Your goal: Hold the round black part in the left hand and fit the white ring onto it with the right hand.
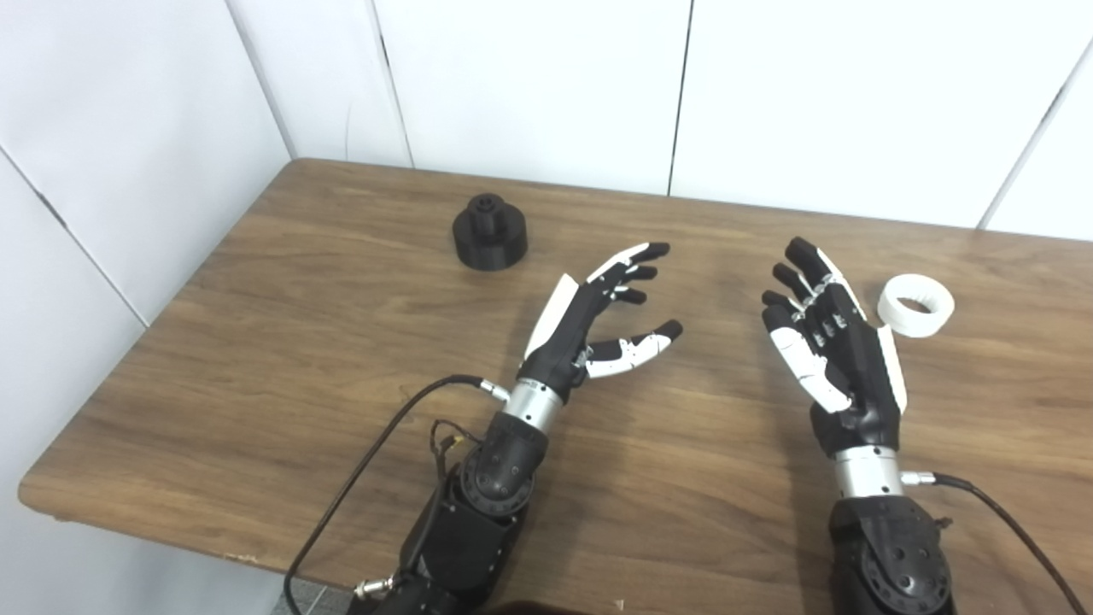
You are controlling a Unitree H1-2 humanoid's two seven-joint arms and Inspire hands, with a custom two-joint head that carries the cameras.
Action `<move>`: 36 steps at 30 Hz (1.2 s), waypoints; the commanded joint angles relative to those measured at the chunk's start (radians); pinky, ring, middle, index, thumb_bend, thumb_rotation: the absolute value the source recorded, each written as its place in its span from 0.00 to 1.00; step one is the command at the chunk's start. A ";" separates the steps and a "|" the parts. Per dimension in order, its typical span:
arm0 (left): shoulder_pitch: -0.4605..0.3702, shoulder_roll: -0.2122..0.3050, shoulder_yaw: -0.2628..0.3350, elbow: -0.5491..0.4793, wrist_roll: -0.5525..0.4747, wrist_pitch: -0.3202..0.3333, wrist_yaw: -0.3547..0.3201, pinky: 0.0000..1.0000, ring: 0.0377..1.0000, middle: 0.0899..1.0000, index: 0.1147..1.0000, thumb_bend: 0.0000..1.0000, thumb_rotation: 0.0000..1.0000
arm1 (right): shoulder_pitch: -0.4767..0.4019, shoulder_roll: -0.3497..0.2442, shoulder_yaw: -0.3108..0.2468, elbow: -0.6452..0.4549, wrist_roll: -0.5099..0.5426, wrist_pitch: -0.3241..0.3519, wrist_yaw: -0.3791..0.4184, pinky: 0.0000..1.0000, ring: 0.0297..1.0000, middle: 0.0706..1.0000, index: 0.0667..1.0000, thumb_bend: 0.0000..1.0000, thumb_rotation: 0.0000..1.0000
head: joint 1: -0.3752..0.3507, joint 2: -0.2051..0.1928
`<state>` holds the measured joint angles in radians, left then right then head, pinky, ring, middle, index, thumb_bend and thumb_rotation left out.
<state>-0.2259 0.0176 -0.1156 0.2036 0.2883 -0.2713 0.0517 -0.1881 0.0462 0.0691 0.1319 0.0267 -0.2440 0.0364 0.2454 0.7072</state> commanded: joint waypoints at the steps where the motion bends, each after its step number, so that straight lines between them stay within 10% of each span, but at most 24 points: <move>1: -0.021 0.015 0.010 -0.029 -0.002 -0.003 0.006 0.73 0.84 0.90 0.83 0.51 0.18 | 0.052 -0.022 -0.016 0.052 0.014 -0.022 0.012 0.78 0.87 0.89 0.85 0.57 0.41 | 0.002 0.000; 36: -0.048 0.144 0.145 -0.162 0.059 0.131 0.047 0.81 0.87 0.87 0.84 0.48 0.20 | 0.043 -0.022 -0.026 0.081 0.031 -0.028 0.036 0.81 0.88 0.90 0.85 0.57 0.41 | 0.032 -0.012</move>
<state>-0.2319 0.1398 0.0149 0.0723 0.3486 -0.1363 0.0772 -0.1948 0.0479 0.0600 0.1427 0.0373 -0.2475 0.0592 0.2761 0.6949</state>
